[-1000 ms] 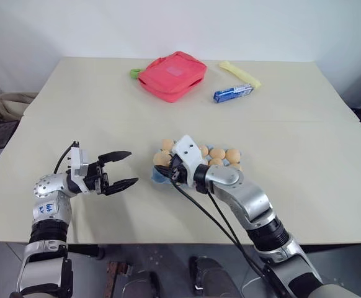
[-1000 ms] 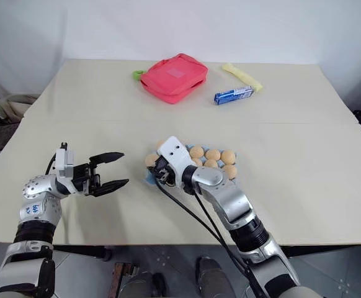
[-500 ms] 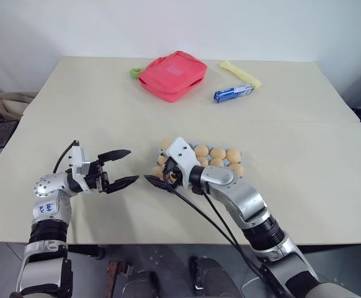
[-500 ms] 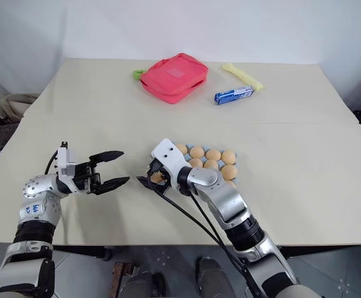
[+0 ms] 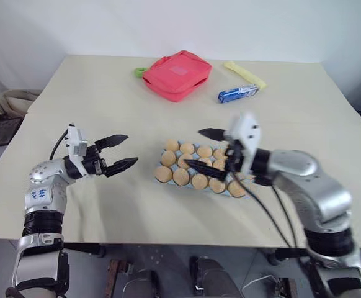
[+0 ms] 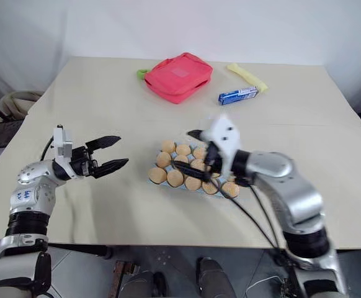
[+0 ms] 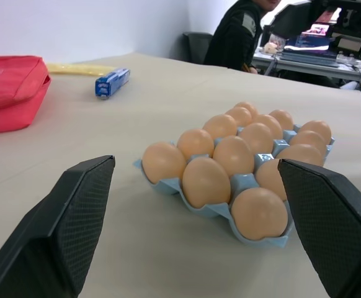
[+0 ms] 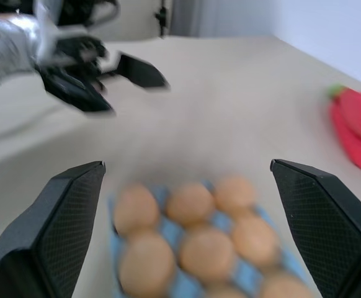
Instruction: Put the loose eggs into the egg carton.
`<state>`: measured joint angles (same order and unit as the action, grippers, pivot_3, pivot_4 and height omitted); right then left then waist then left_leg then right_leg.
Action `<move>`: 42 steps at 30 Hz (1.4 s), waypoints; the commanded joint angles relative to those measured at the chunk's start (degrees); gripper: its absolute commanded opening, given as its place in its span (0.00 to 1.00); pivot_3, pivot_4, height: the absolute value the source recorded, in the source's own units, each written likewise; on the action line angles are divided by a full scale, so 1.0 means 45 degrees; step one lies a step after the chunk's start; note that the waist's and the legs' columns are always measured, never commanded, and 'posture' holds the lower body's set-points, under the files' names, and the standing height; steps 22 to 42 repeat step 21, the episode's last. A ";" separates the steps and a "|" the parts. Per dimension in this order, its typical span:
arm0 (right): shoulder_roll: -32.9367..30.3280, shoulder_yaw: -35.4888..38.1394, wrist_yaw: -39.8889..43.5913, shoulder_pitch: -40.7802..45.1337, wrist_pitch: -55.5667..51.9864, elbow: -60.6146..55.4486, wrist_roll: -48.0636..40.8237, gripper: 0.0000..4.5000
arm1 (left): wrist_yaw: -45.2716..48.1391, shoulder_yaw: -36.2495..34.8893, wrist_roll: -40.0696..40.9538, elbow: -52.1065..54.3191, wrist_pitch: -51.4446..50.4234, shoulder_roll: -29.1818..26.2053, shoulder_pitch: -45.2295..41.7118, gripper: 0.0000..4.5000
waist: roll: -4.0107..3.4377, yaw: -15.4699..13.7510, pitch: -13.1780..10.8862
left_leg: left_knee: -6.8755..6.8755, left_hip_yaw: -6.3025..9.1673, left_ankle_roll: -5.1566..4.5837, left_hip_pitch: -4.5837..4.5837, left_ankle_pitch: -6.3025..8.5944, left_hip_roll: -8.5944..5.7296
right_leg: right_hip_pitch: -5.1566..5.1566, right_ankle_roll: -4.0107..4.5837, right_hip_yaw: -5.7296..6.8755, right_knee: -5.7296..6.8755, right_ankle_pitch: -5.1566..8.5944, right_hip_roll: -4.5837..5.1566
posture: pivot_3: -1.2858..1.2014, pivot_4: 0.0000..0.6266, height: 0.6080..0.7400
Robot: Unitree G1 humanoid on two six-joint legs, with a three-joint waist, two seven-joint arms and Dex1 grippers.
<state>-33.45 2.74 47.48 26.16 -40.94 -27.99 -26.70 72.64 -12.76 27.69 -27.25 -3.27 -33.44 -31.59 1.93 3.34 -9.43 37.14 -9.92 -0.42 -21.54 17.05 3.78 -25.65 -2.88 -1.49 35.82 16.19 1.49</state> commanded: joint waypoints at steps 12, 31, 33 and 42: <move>-0.1074 0.5304 0.4086 -0.6832 0.6653 0.3543 -0.0867 0.99 | 0.1037 -0.0230 0.0011 -0.0674 0.0827 -0.0476 -0.0491 1.00 | 0.0018 -0.0120 -0.0002 | 0.0019 -0.0013 -0.0055 0.0069 0.0004 -0.0017 | 0.0059 -0.0027 -0.0033 0.0026 -0.0013 0.0004 | 0.52 0.24 1.00; -0.1698 0.5762 0.4126 -0.7095 0.7745 0.5093 -0.0861 0.99 | 0.2145 0.0014 -0.0390 -0.1487 0.1735 -0.0799 -0.0649 1.00 | 0.0014 -0.0025 -0.0004 | 0.0019 -0.0026 -0.0053 0.0077 0.0003 -0.0015 | 0.0054 -0.0023 -0.0049 0.0037 -0.0012 0.0009 | 0.52 0.24 1.00; -0.1698 0.5762 0.4126 -0.7095 0.7745 0.5093 -0.0861 0.99 | 0.2145 0.0014 -0.0390 -0.1487 0.1735 -0.0799 -0.0649 1.00 | 0.0014 -0.0025 -0.0004 | 0.0019 -0.0026 -0.0053 0.0077 0.0003 -0.0015 | 0.0054 -0.0023 -0.0049 0.0037 -0.0012 0.0009 | 0.52 0.24 1.00; -0.1698 0.5762 0.4126 -0.7095 0.7745 0.5093 -0.0861 0.99 | 0.2145 0.0014 -0.0390 -0.1487 0.1735 -0.0799 -0.0649 1.00 | 0.0014 -0.0025 -0.0004 | 0.0019 -0.0026 -0.0053 0.0077 0.0003 -0.0015 | 0.0054 -0.0023 -0.0049 0.0037 -0.0012 0.0009 | 0.52 0.24 1.00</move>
